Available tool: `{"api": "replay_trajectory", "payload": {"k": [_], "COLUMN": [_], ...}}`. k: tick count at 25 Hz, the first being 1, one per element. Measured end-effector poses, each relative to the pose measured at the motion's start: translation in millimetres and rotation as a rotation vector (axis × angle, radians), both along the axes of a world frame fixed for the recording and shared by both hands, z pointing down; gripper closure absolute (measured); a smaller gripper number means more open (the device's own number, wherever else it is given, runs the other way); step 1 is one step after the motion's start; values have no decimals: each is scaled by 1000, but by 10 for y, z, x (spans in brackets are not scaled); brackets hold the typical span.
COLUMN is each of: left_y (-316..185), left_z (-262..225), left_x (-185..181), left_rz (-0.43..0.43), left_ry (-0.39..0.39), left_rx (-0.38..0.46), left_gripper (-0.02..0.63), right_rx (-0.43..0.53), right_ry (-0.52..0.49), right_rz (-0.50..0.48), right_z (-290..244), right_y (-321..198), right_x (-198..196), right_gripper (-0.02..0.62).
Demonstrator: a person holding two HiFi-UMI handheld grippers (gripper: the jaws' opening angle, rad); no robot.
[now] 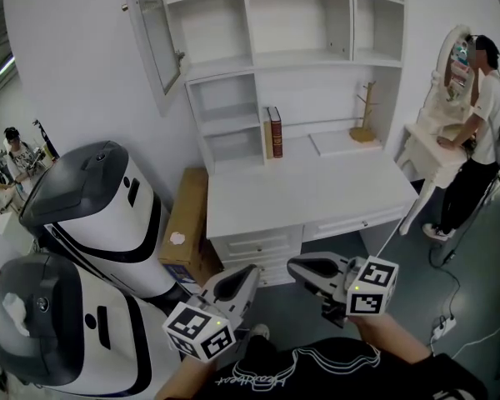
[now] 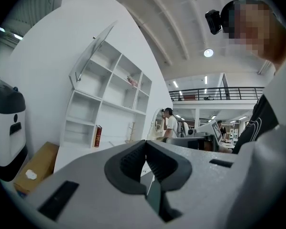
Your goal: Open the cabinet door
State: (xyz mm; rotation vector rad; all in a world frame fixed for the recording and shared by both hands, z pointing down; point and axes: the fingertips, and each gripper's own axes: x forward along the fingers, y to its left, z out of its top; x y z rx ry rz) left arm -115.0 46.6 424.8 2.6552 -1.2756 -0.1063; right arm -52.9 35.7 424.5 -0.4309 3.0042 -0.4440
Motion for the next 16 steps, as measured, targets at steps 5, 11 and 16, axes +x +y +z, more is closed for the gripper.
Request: {"api": "replay_trajectory", "payload": {"k": [5, 11, 16], "left_y": [61, 120, 107], "left_z": [-19, -36, -39], "left_x": [77, 141, 160], "left_rz": [9, 11, 0], "left_ry": [-6, -7, -4], "left_rx": [9, 10, 8], "left_gripper": [601, 601, 601], "right_rx": [11, 13, 16], "right_ry": [-3, 1, 0], "right_rz": [12, 10, 9], "right_z": [-13, -12, -21], "right_y": [50, 93, 72], "right_x": [98, 123, 152], "right_gripper": [591, 591, 591]}}
